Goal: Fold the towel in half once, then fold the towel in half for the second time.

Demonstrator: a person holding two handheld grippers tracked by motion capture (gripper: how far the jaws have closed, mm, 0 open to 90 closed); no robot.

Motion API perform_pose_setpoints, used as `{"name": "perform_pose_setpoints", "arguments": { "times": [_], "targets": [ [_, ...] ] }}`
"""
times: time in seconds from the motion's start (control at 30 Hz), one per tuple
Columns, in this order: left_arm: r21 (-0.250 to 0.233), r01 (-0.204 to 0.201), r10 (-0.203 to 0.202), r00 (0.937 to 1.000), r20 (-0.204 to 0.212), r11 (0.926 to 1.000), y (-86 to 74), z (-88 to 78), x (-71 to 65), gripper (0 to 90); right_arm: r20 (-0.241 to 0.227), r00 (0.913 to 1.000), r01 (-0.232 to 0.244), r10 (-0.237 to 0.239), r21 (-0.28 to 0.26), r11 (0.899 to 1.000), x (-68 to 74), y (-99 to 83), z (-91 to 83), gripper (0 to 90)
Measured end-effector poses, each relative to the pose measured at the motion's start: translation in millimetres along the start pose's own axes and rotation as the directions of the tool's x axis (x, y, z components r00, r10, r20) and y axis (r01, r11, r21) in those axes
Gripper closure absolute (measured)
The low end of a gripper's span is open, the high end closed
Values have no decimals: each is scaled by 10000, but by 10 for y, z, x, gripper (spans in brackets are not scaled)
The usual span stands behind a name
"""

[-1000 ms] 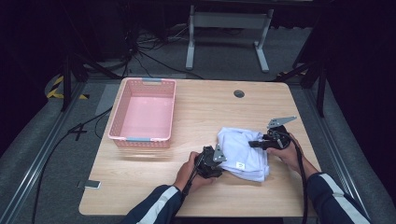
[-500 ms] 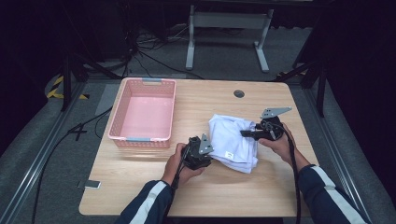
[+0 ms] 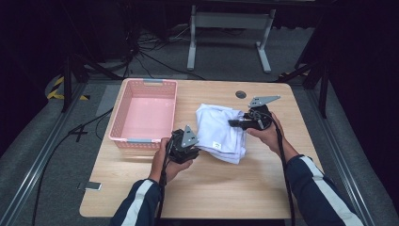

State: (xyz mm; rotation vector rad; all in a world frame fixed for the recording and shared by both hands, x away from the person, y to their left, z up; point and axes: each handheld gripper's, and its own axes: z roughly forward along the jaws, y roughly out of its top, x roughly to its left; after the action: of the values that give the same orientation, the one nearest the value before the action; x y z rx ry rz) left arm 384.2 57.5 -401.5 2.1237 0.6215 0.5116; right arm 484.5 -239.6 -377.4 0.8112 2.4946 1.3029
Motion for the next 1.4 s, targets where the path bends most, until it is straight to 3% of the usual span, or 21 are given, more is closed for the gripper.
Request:
{"name": "perform_pose_setpoints", "arguments": {
  "times": [0.17, 0.67, 0.8, 1.0, 1.4],
  "targets": [
    [-71, -88, 86, 9993, -351, 9999, -5, -132, 76, 654, -99, 9998, 176, -177, -76, 9998, 47, 153, 92, 635],
    [-563, 507, -564, 9929, -1050, 9971, -96, -436, 316, 657, -240, 9980, 590, -593, -138, 9982, 200, 577, 350, 635],
    [-719, 752, -836, 9889, -1228, 9946, -134, -520, 384, 657, -327, 9971, 676, -682, -206, 9975, 245, 693, 424, 635],
    [-660, 760, -853, 9849, -1508, 9949, -205, -665, 527, 657, -435, 9955, 826, -840, -319, 9961, 327, 851, 530, 634],
    [-667, 1182, -1293, 9714, -1994, 9907, -329, -913, 734, 658, -681, 9935, 886, -913, -415, 9952, 489, 1146, 804, 633]
  ]
}}
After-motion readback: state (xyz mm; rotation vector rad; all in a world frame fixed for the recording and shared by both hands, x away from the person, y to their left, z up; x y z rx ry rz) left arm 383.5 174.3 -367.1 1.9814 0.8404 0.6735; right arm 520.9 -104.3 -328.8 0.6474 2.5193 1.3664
